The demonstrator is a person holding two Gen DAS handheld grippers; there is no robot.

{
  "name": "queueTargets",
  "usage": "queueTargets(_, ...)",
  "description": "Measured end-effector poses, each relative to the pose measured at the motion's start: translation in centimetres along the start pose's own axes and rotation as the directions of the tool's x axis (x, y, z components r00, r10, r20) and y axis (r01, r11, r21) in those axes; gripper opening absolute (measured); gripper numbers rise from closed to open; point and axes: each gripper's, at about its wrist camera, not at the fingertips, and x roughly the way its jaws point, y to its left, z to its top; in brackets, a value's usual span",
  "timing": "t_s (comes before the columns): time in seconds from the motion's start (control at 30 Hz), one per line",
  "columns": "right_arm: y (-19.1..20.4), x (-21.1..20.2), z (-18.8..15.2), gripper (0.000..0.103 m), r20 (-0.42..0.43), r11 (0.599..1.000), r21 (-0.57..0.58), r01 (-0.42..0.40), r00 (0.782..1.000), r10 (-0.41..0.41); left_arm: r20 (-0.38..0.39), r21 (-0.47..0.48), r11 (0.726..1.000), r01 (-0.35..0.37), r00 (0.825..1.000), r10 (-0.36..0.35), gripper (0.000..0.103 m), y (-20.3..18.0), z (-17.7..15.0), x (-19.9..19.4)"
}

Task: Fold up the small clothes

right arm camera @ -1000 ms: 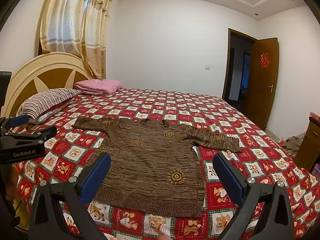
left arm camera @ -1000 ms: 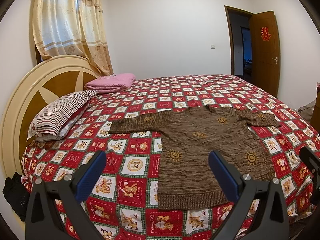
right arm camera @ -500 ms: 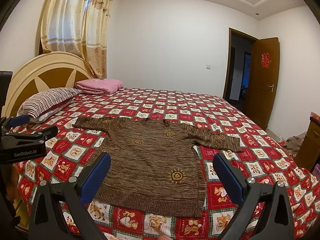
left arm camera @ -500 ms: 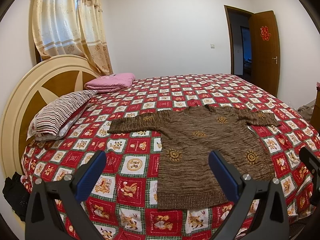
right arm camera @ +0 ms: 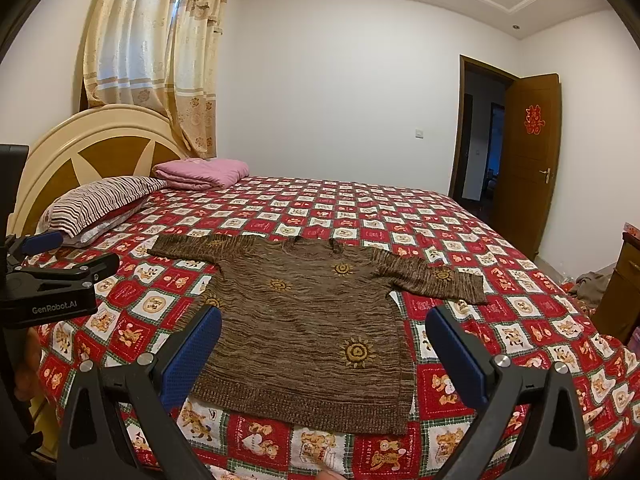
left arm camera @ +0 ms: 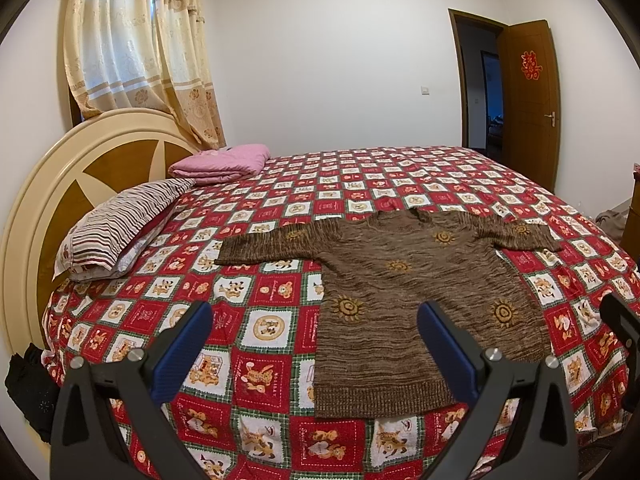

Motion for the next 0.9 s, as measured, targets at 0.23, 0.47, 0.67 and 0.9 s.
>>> queueTargets(0.23, -0.4, 0.3, -0.1, 0.102, 0.005, 1.0, 0.003, -0.03, 1.0, 0.03, -0.013, 0.0, 1.0, 0.001, 1.0, -0.001, 0.103, -0.4, -1.0, 0.8)
queueTargets(0.47, -2.2, 4.7, -1.7, 0.102, -0.103, 0.995, 0.043, -0.089, 0.99, 0.093, -0.075, 0.009, 1.0, 0.012, 0.997, -0.011, 0.103, -0.7, -1.5, 4.3)
queueTargets(0.67, -6.5, 10.1, -4.2, 0.102, -0.237, 0.986, 0.155, -0.068, 0.966, 0.104, -0.155, 0.057, 0.998, -0.006, 0.988, 0.015, 0.103, -1.7, -1.8, 9.1)
queueTargets(0.9, -11.6, 15.0, -6.0, 0.102, -0.324, 0.985, 0.167, 0.047, 0.946, 0.01, -0.213, 0.108, 0.994, -0.012, 0.977, 0.035, 0.103, -3.0, -0.8, 14.8)
